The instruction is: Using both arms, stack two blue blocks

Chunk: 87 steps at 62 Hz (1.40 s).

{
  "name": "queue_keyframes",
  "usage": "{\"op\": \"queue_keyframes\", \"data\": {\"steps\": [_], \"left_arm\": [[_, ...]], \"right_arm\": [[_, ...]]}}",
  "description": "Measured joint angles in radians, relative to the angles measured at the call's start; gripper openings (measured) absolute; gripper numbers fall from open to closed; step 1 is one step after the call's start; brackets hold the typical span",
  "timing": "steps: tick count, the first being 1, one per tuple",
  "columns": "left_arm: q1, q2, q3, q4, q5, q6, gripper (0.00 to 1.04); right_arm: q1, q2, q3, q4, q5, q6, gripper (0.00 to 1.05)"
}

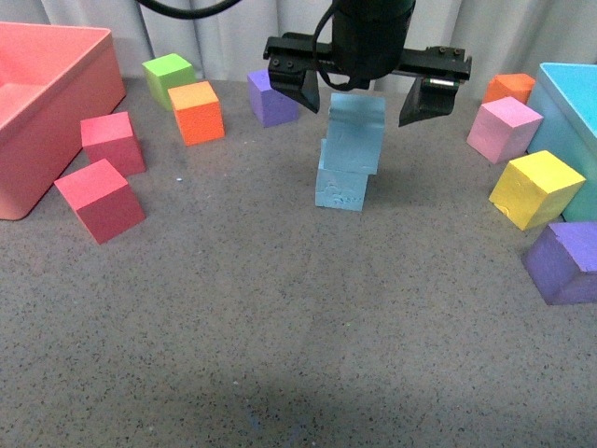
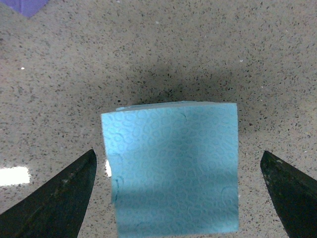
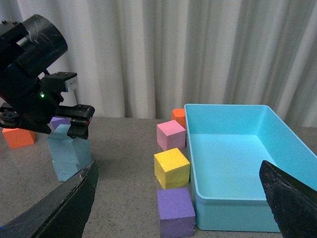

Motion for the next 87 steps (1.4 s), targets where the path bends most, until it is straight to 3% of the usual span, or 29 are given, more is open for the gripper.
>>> {"op": "queue_keyframes", "data": {"steps": [17,19,22,26,36,40,49,68,87], "left_arm": [[0.018,-0.089,-0.067,0.082,0.042,-0.045,0.98],[0.018,-0.109,-0.109,0.153,-0.007,-0.02,0.96],[0.022,-0.174,-0.278,0.426,-0.157,0.052,0.87],[0.037,-0.275,-0.523,0.749,-0.245,0.16,0.76],[0.135,-0.542,-1.101,1.563,-0.195,0.266,0.48],[0.196,-0.678,-1.318,1.732,-0.157,0.282,0.31],[0.274,-0.826,-1.597,1.799,-0.083,0.286,0.03],[0.385,-1.049,-1.905,1.878,0.038,0.299,0.04],[0.468,-1.344,-2.073,1.743,0.121,0.299,0.04]], "right_arm": [[0.0,0.0,0.0,0.0,0.0,0.0,0.95],[0.0,0.0,0.0,0.0,0.0,0.0,0.95],[0.0,0.0,0.0,0.0,0.0,0.0,0.95],[0.0,0.0,0.0,0.0,0.0,0.0,0.95],[0.0,0.0,0.0,0.0,0.002,0.0,0.95],[0.0,0.0,0.0,0.0,0.002,0.0,0.95],[0.0,0.0,0.0,0.0,0.0,0.0,0.95],[0.0,0.0,0.0,0.0,0.0,0.0,0.95],[0.0,0.0,0.0,0.0,0.0,0.0,0.95]]}}
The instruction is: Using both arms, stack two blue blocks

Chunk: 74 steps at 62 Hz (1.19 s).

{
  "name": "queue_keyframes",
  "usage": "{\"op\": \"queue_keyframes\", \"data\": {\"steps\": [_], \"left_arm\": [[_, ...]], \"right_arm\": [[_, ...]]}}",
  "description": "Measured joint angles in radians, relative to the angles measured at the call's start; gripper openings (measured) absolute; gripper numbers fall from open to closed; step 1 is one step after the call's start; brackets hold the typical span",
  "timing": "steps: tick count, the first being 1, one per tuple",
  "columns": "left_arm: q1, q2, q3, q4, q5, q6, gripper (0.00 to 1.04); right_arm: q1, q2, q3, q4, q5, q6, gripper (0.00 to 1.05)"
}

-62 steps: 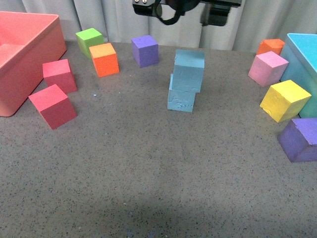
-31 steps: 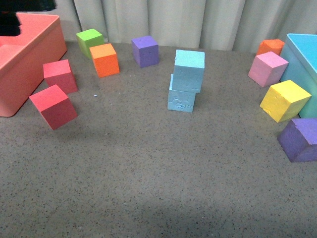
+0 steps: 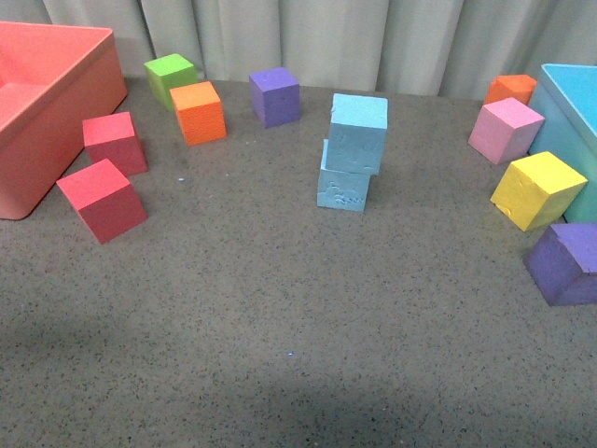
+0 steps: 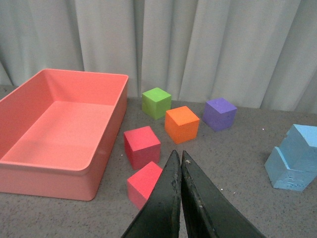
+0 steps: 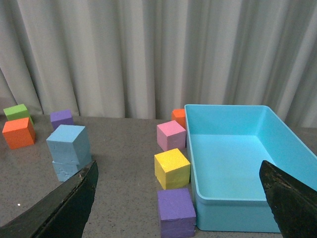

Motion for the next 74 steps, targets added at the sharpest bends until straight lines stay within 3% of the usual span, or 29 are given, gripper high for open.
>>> {"op": "queue_keyframes", "data": {"steps": [17,47,74], "left_arm": [[0.098,-0.249,-0.064,-0.181,0.091,0.0,0.04],[0.1,-0.624,-0.082,-0.513,0.096,0.001,0.04],[0.1,-0.834,-0.083,-0.713,0.096,0.001,0.04]], "right_arm": [[0.0,0.0,0.0,0.0,0.001,0.0,0.95],[0.0,0.0,0.0,0.0,0.0,0.0,0.95],[0.0,0.0,0.0,0.0,0.0,0.0,0.95]]}}
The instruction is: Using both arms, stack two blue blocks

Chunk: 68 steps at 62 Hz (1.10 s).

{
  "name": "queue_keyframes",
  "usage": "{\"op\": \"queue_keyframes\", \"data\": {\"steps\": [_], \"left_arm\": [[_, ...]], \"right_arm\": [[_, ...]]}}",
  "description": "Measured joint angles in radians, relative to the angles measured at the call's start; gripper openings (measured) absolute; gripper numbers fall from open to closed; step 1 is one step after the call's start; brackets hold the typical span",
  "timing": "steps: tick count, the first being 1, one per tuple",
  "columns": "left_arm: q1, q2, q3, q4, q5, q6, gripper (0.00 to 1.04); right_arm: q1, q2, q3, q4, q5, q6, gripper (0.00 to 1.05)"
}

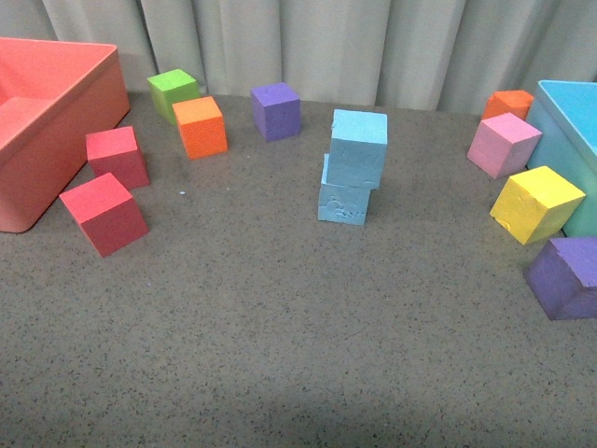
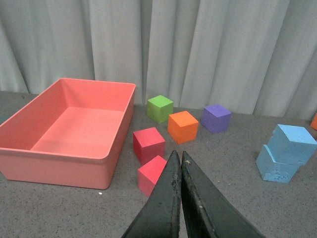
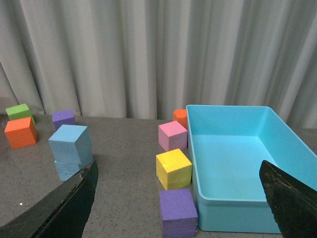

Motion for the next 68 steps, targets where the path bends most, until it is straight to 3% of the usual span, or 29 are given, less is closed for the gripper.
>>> {"op": "queue_keyframes", "data": {"steps": [16,19,26,30,58,68], "left_arm": [[0.0,-0.095,0.0,-0.095,0.0,0.0,0.04],[0.0,-0.283,0.0,-0.297,0.002,0.0,0.04],[0.0,-0.296,0.0,-0.303,0.001,0.0,0.04],[0.0,-0.296,0.0,-0.303,0.002,0.0,0.13],[0.0,-0.297,0.0,-0.303,0.001,0.0,0.97],[0.0,-0.297,0.0,-0.303,0.002,0.002,0.98]], "right_arm": [[0.0,0.0,0.0,0.0,0.0,0.0,0.95],[0.0,0.0,0.0,0.0,0.001,0.0,0.95],[0.0,0.0,0.0,0.0,0.0,0.0,0.95],[0.0,0.0,0.0,0.0,0.0,0.0,0.95],[0.0,0.0,0.0,0.0,0.0,0.0,0.95],[0.0,0.0,0.0,0.0,0.0,0.0,0.95]]}}
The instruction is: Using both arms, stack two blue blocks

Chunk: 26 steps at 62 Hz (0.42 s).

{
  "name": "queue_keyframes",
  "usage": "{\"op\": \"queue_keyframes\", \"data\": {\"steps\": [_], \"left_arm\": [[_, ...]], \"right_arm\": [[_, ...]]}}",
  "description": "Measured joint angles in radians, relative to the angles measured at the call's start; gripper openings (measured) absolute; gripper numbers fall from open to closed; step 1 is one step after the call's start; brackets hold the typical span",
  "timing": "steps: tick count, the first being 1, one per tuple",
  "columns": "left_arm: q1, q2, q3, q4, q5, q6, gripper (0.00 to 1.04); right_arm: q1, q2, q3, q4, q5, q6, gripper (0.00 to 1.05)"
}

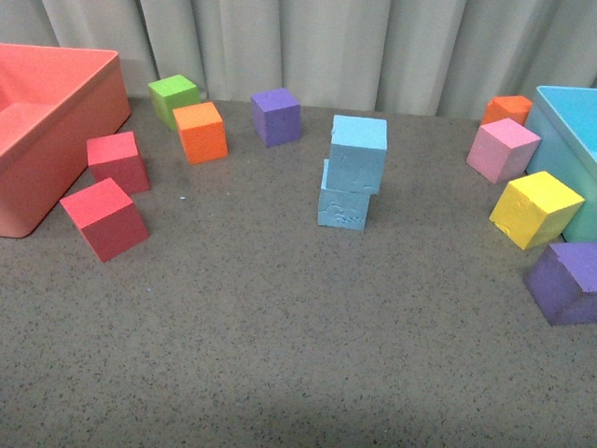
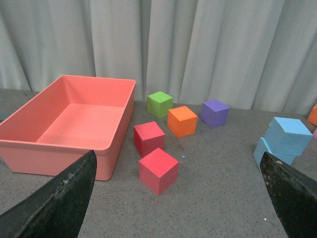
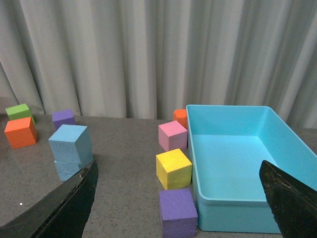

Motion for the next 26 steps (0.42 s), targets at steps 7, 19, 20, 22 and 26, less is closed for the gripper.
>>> {"op": "queue_keyframes", "data": {"steps": [7,19,20,22,26], "left_arm": [[0.0,0.0,0.0,0.0,0.0,0.0,0.98],[0.0,0.0,0.0,0.0,0.0,0.0,0.98],[0.0,0.0,0.0,0.0,0.0,0.0,0.98],[0.0,0.0,0.0,0.0,0.0,0.0,0.98],[0.0,0.0,0.0,0.0,0.0,0.0,0.98]], "right_arm": [[0.0,0.0,0.0,0.0,0.0,0.0,0.95],[0.0,0.0,0.0,0.0,0.0,0.0,0.95],[0.0,0.0,0.0,0.0,0.0,0.0,0.95],[0.0,0.0,0.0,0.0,0.0,0.0,0.95],[0.0,0.0,0.0,0.0,0.0,0.0,0.95]]}}
